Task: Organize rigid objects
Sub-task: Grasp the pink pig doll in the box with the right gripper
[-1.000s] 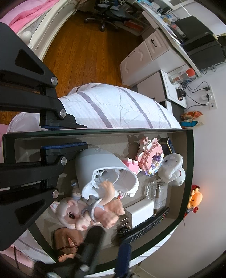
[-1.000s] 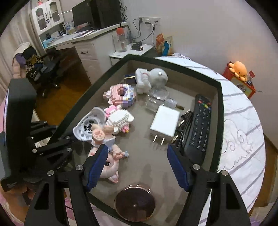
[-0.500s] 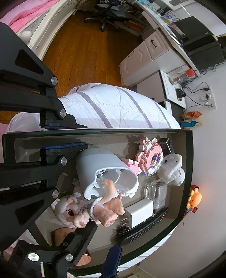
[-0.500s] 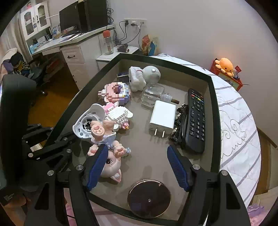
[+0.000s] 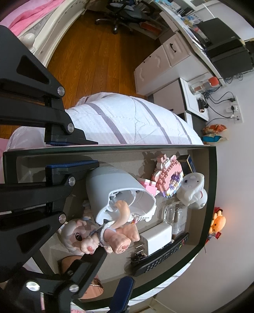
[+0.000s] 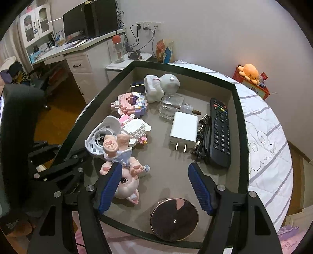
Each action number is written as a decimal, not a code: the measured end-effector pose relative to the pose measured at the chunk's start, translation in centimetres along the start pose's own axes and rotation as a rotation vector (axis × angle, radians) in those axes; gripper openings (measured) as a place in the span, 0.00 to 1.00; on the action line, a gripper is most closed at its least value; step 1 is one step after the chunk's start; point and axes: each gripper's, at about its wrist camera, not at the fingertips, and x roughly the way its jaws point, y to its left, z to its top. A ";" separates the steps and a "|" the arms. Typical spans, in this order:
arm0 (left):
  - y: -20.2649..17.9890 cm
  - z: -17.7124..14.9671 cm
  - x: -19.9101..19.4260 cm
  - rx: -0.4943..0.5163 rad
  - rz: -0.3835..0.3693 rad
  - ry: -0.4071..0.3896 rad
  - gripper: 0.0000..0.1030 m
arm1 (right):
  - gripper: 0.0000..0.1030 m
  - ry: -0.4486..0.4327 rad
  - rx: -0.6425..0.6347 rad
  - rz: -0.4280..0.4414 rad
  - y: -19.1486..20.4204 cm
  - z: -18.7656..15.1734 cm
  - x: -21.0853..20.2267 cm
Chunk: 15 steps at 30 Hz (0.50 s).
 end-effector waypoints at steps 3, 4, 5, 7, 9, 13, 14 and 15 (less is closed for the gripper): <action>0.2 0.0 0.0 0.000 -0.003 -0.001 0.10 | 0.70 0.009 0.007 0.007 -0.2 0.3 0.2; 0.3 -0.1 0.0 0.000 -0.004 -0.002 0.10 | 0.70 0.010 0.013 0.011 -0.3 0.4 0.1; 0.4 -0.1 0.0 0.000 -0.006 -0.003 0.10 | 0.70 0.002 0.018 0.019 -0.3 0.4 -0.1; 0.4 -0.1 0.0 0.000 -0.008 -0.003 0.10 | 0.70 -0.011 0.027 0.047 -0.4 0.6 -0.6; 0.4 -0.1 0.0 0.000 -0.010 -0.003 0.10 | 0.70 -0.020 0.029 0.056 -0.4 0.7 -0.9; 0.5 -0.1 0.0 0.000 -0.011 -0.003 0.10 | 0.70 -0.009 0.001 0.069 0.5 0.8 -0.8; 0.5 -0.1 0.0 -0.001 -0.011 -0.003 0.10 | 0.70 -0.003 -0.006 0.062 0.7 0.8 -0.5; 0.5 0.0 0.1 0.002 -0.009 -0.004 0.10 | 0.70 0.005 -0.010 0.054 0.8 0.8 -0.2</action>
